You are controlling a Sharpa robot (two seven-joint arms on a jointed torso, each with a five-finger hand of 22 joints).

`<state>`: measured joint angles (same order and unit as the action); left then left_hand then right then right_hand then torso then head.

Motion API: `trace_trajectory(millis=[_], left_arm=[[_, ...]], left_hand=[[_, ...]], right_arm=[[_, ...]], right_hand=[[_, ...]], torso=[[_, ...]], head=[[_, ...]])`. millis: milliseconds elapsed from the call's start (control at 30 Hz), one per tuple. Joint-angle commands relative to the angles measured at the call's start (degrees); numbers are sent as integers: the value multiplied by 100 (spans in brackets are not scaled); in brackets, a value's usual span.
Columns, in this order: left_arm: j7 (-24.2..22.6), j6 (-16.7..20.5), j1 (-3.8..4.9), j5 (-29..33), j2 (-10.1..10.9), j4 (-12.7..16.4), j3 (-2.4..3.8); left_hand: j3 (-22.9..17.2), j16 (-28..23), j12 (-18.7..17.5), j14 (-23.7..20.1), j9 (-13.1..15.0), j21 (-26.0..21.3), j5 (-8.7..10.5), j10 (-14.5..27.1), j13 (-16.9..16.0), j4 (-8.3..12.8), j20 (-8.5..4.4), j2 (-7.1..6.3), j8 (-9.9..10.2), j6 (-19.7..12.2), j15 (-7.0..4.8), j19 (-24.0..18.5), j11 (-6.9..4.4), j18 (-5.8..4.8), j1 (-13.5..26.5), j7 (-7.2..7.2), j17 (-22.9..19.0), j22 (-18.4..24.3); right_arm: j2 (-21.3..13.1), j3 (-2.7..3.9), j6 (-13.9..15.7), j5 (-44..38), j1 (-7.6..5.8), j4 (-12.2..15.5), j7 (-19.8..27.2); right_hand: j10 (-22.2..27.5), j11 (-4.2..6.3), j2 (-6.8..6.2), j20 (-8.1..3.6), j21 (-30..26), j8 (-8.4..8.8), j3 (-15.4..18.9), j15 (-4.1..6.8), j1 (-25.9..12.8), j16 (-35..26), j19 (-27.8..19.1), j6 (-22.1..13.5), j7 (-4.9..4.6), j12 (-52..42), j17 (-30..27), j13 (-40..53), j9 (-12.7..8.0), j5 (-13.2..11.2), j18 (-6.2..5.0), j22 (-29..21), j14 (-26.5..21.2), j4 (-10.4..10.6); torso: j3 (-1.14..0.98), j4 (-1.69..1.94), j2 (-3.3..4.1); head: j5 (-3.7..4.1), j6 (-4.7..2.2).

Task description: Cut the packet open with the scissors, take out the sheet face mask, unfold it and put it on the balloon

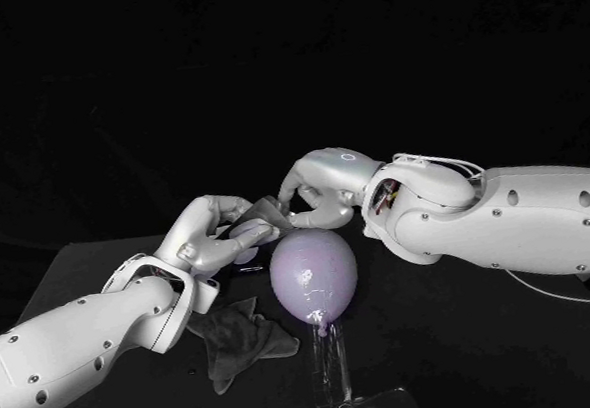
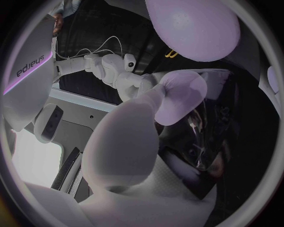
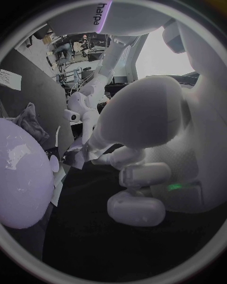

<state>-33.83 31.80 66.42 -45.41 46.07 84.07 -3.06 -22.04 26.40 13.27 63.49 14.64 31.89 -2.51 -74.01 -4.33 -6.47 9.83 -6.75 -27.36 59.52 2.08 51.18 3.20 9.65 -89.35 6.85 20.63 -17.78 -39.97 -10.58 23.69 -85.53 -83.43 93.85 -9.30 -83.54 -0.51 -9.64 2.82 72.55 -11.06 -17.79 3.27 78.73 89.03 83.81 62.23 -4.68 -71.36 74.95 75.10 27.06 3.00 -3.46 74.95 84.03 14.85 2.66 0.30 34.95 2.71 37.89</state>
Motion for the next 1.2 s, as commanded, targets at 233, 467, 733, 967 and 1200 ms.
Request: trace_trajectory(millis=[233, 467, 733, 967, 1200], left_arm=[[-66, -92, 23, 25, -53, 7, 16], [-74, -118, 30, 22, -70, 17, 16], [-23, -193, 50, 69, -75, -8, 15], [231, -187, 65, -33, -89, -37, 14], [498, -237, 75, -159, -79, -68, 13]], left_hand=[[41, -34, 5, 7, -9, 34, -22, -19, 2, -12, -13, 39, 11, 53, -37, -44, 1, 43, -25, 2, 9, -12], [42, -48, -9, 2, -19, 39, -22, -14, 7, -17, -8, 45, 31, 56, -34, -79, 5, 36, -31, 5, 13, -18], [45, -325, -231, -341, -123, -38, -23, 272, 61, 39, 76, 31, 281, -129, 127, -432, 144, -50, -136, 135, -43, -8], [331, -614, -701, -840, -362, -627, -16, 968, 60, -263, 373, -612, 894, -964, 444, -1033, 516, -208, 298, 425, -95, 327], [659, -758, -845, -1119, -391, -976, -21, 1226, 47, -433, 567, -719, 1045, -1150, 558, -1198, 628, -142, 407, 523, -97, 567]], right_arm=[[16, -6, -301, -107, 5, -14, 46], [-8, -6, 8, 100, 6, -22, 268], [-123, -6, 427, 922, 8, 61, 515], [-181, -6, 419, 1334, 8, 108, 436], [-208, -6, 458, 1232, 8, 98, 182]], right_hand=[[-116, 45, 149, -14, 78, -59, -35, 20, 107, 51, 160, 67, 15, -197, 1333, 447, 26, -21, 51, 1116, 563, -6], [-347, 156, 671, -83, 232, -284, -524, 113, 453, 86, 195, 273, 148, -912, 1463, 910, 165, -18, 71, 1149, 589, -226], [-434, 188, 636, -116, 286, -461, -768, 139, 388, 95, 200, 282, 181, -1185, 1497, 1090, 296, -19, 81, 1158, 596, -381], [-447, 191, 598, -121, 284, -529, -862, 141, 323, 96, 195, 264, 185, -1226, 1500, 1120, 348, -19, 80, 1155, 596, -456], [-454, 194, 582, -123, 286, -559, -900, 142, 294, 97, 194, 258, 189, -1247, 1505, 1134, 369, -19, 80, 1155, 597, -489]], torso=[[-9, -4, 4], [-6, 0, -2], [-8, 0, -2], [-8, 2, -2], [-6, 2, 1]], head=[[8, 19], [20, 27], [16, -4], [17, -15], [35, -14]])
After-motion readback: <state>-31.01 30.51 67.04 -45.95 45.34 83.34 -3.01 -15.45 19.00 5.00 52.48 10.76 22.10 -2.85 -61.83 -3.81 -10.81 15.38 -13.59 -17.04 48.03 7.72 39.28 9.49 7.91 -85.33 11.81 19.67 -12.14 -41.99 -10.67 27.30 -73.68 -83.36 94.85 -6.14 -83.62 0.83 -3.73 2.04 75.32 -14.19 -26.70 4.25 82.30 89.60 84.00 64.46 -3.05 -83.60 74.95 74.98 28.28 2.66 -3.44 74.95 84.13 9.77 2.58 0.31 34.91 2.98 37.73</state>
